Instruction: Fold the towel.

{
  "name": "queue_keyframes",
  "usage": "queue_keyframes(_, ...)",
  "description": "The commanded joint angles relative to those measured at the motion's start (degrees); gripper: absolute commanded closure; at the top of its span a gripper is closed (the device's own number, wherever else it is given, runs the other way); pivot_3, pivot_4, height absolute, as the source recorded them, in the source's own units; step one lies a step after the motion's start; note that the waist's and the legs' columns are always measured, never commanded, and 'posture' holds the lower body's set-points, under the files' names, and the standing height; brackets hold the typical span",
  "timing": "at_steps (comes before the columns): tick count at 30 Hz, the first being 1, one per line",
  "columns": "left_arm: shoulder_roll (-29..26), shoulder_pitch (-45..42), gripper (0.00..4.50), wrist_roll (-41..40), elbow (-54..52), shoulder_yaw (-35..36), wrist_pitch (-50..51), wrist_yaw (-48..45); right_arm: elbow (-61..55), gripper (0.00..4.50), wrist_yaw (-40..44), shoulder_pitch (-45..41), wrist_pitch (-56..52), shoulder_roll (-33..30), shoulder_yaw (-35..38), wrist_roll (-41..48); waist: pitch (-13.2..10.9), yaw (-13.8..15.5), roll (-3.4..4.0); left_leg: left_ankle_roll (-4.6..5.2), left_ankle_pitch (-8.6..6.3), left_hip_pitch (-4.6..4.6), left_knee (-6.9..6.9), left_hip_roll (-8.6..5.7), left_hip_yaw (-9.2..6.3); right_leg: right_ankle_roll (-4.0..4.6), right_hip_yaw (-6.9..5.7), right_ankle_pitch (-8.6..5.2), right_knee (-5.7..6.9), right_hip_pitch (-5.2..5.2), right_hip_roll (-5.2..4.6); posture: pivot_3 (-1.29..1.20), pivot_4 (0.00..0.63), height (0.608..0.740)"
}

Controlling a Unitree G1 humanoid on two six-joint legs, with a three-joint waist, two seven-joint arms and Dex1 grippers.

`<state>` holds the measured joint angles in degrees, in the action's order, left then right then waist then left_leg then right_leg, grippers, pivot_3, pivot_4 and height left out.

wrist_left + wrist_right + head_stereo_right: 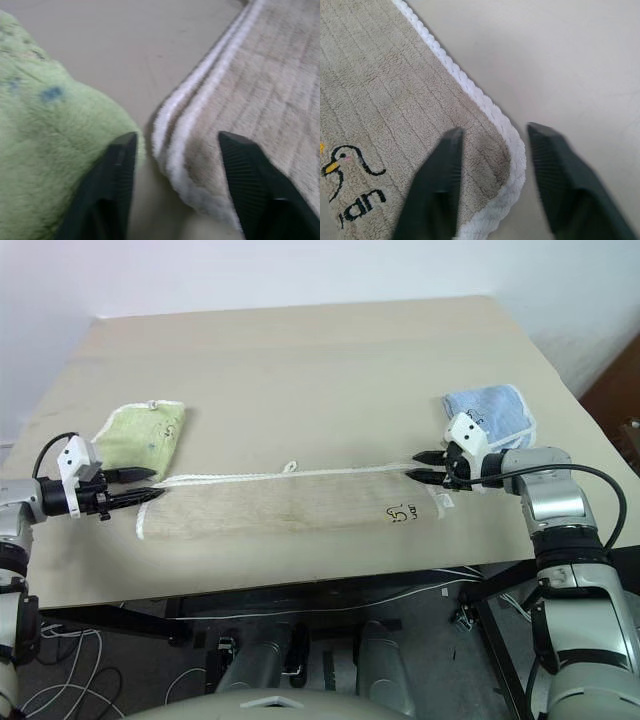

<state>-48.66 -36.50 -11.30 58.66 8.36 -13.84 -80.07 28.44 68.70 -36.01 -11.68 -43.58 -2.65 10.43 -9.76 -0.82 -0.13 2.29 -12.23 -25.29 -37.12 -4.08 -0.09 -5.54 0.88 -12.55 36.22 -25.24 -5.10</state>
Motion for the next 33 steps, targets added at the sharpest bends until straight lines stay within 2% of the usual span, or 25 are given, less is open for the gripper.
queue_keyframes(1, -0.2, -0.2, 0.60, -1.2, -0.3, 2.5, -2.5, 2.3, -2.6, 1.21, 0.8, -0.1, -1.0, -1.6, 2.9, 2.0, 0.0, 0.0, 0.00, 0.00, 0.00, 0.00, 0.00, 0.00, 0.00, 0.00, 0.00, 0.00, 0.00, 0.00, 0.00, 0.00, 0.150, 0.740)
queue_keyframes(3, 0.1, 0.0, 0.00, -2.3, -0.9, 4.2, -4.0, 4.5, -4.0, 0.54, 0.4, 0.5, -2.6, -2.4, 4.2, 2.8, 0.0, 0.0, 0.00, 0.00, 0.00, 0.00, 0.00, 0.00, 0.00, 0.00, 0.00, 0.00, 0.00, 0.00, 0.00, 0.00, 0.150, 0.740)
queue_keyframes(5, 0.5, -0.1, 0.00, -4.4, -2.2, 6.6, -4.0, 6.5, -5.0, 0.01, -1.9, 0.2, -5.5, -2.8, 6.7, 4.2, 0.0, 0.0, 0.00, 0.00, 0.00, -0.01, 0.00, 0.00, -0.01, 0.00, 0.00, 0.00, 0.00, -0.01, 0.00, 0.00, 0.150, 0.740)
queue_keyframes(8, 1.0, 2.6, 0.00, -9.2, -9.8, 8.6, 4.3, 4.3, -9.0, 0.01, -3.6, 2.7, -8.1, -3.5, 9.3, 5.7, 0.0, 0.1, 0.00, -0.01, 0.00, -0.02, 0.01, 0.00, -0.01, 0.00, 0.00, 0.00, -0.01, -0.01, -0.02, 0.00, 0.150, 0.740)
queue_keyframes(10, 1.2, 7.1, 0.00, -13.3, -19.2, 9.3, 12.0, 2.6, -14.1, 0.01, -3.8, 5.7, -14.5, -4.3, 11.0, 8.5, 0.0, 0.0, 0.00, 0.00, -0.01, -0.03, 0.05, 0.00, -0.01, 0.00, 0.01, 0.00, -0.05, 0.00, -0.02, 0.00, 0.150, 0.740)
queue_keyframes(16, 1.3, 20.8, 0.00, -23.0, -46.9, 10.0, 30.8, 5.0, -23.8, 0.01, -7.4, 11.4, -43.3, -7.7, 20.1, 22.2, 0.0, 0.0, 0.02, 0.04, -0.04, -0.06, 0.08, 0.01, -0.02, 0.13, 0.05, -0.08, -0.09, 0.00, -0.05, 0.00, 0.150, 0.740)
queue_keyframes(22, 4.2, 27.0, 0.00, -25.2, -59.3, 8.1, 35.1, 8.9, -26.4, 0.01, -12.4, 13.9, -63.8, -7.5, 27.7, 31.5, 0.0, 0.1, 0.01, 0.03, -0.05, 0.03, 0.13, 0.04, -0.03, 0.26, 0.03, -0.15, -0.10, 0.11, -0.09, 0.00, 0.150, 0.740)
queue_keyframes(27, 7.0, 29.5, 0.00, -25.5, -65.7, 4.5, 36.7, 10.6, -28.6, 0.01, -19.1, 18.0, -75.6, -1.1, 36.4, 36.5, 0.0, 0.2, 0.00, 0.04, -0.05, 0.01, 0.11, 0.04, -0.03, 0.26, 0.02, -0.15, -0.21, 0.15, -0.09, 0.00, 0.150, 0.740)
queue_keyframes(33, 7.7, 31.6, 0.00, -27.2, -70.6, 3.6, 38.8, 11.3, -33.5, 0.01, -25.1, 23.7, -78.6, 6.4, 40.6, 38.3, 0.0, 0.1, 0.00, 0.05, -0.05, -0.05, 0.13, 0.04, -0.02, 0.25, 0.02, -0.15, -0.25, 0.11, -0.09, 0.00, 0.150, 0.740)
